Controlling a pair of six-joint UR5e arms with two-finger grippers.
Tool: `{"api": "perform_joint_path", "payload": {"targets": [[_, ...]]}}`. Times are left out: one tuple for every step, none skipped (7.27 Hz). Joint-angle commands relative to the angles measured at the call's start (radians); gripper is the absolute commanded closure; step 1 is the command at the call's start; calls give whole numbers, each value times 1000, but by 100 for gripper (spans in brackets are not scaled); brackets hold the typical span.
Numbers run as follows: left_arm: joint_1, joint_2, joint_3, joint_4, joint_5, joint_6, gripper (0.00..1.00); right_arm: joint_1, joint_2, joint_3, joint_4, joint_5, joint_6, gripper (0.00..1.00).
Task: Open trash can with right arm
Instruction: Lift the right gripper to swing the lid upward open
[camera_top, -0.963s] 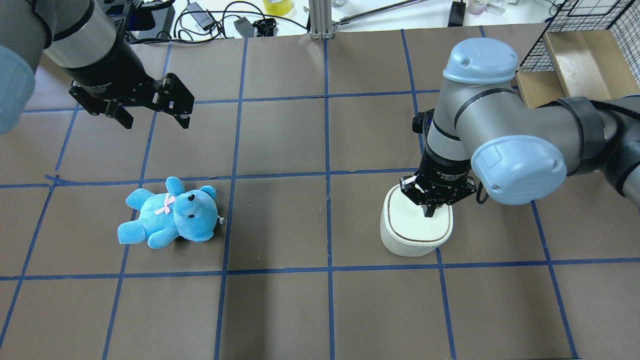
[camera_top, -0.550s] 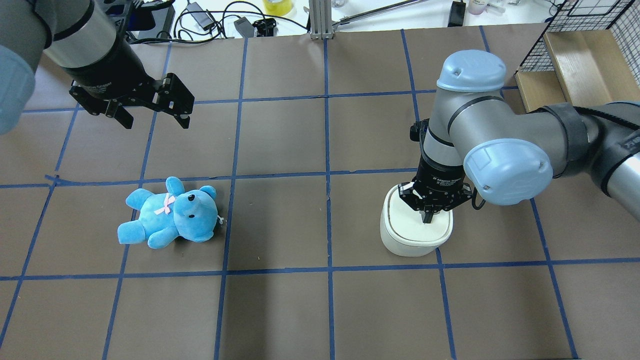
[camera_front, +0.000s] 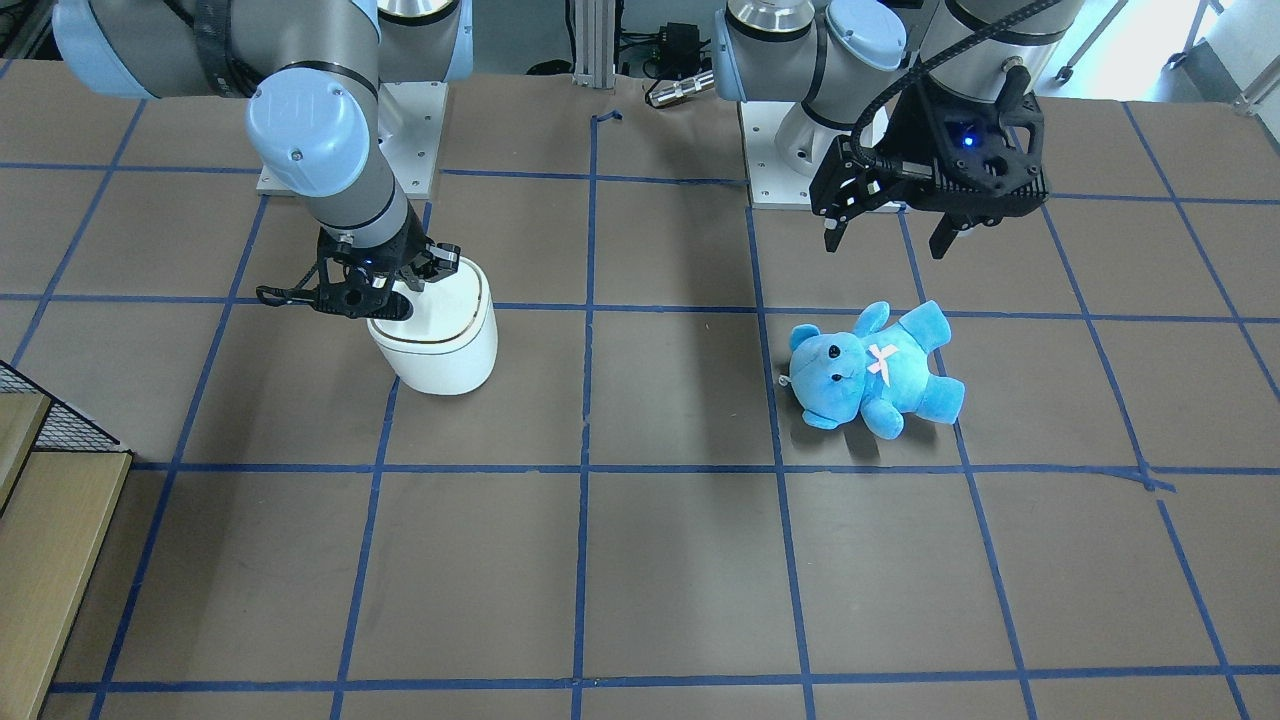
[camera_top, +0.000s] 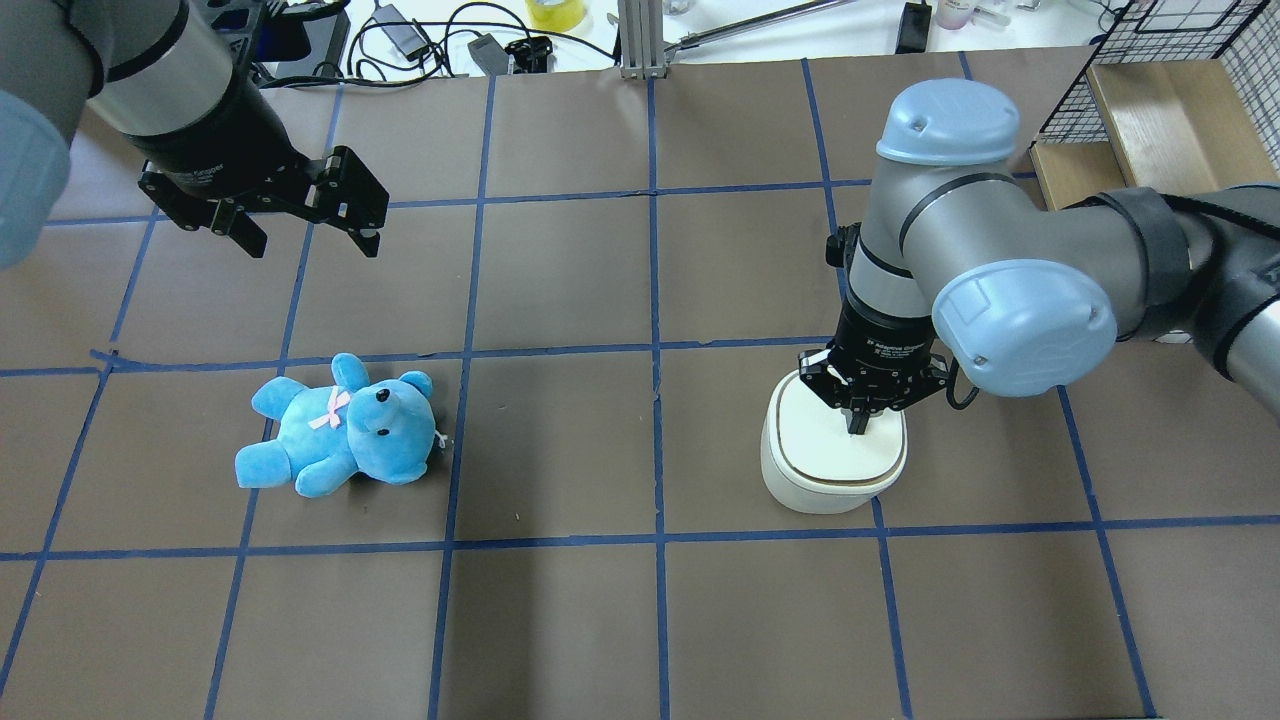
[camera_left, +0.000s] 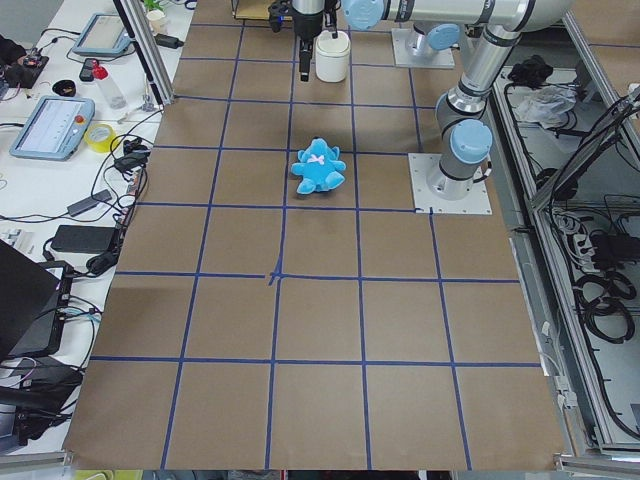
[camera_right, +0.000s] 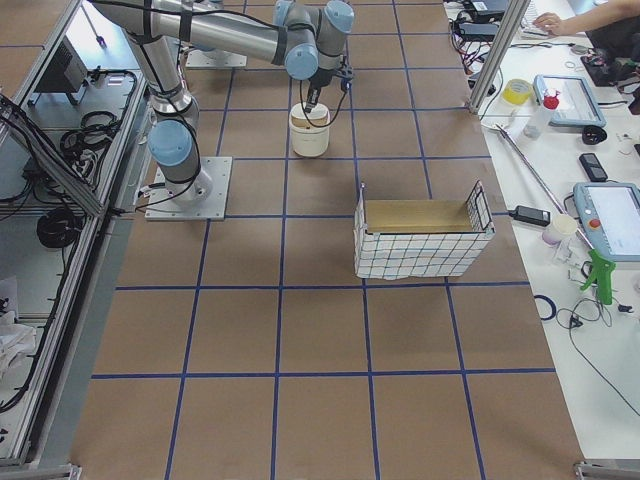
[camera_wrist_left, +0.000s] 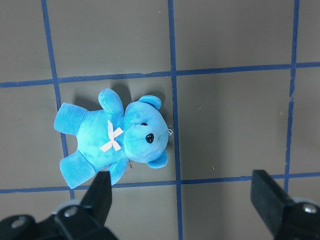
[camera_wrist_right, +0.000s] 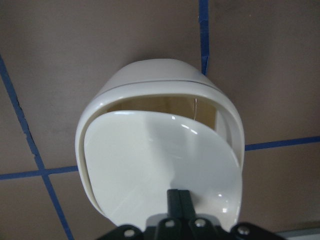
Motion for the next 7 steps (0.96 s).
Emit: {"api": "perform_joint_path", "payload": {"targets": [[0, 0, 0, 0, 0, 0, 0, 0, -5, -146, 163, 1, 2, 100], [0, 0, 0, 0, 0, 0, 0, 0, -11, -226, 218, -5, 2, 100], [0, 0, 0, 0, 1, 0, 0, -1, -9, -300, 254, -9, -5, 100], [0, 0, 0, 0, 0, 0, 0, -6, -8, -334, 265, -10, -13, 100], [0, 0, 0, 0, 0, 0, 0, -7, -8, -343, 275, -34, -42, 100], [0, 0, 0, 0, 0, 0, 0, -15, -6, -347, 275, -39, -108, 100], [0, 0, 0, 0, 0, 0, 0, -44, -5, -363, 275, -38, -155, 100]]}}
